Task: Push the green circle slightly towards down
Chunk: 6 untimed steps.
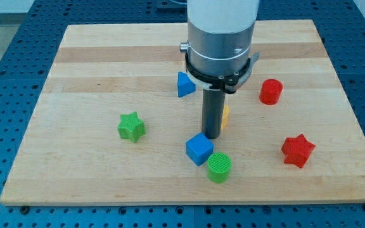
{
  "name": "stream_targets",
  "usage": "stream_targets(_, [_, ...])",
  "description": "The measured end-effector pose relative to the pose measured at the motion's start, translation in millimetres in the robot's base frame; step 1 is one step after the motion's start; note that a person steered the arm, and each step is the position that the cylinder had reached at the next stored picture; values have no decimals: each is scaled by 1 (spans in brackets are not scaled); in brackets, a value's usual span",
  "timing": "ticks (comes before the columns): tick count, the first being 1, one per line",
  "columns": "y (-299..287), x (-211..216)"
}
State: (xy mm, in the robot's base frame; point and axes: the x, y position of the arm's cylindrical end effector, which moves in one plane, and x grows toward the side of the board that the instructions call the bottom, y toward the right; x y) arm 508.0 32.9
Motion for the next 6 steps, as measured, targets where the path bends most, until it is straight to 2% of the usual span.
stream_targets(3, [7,0])
stream_targets(5, [34,70])
stream_targets(6, [41,78])
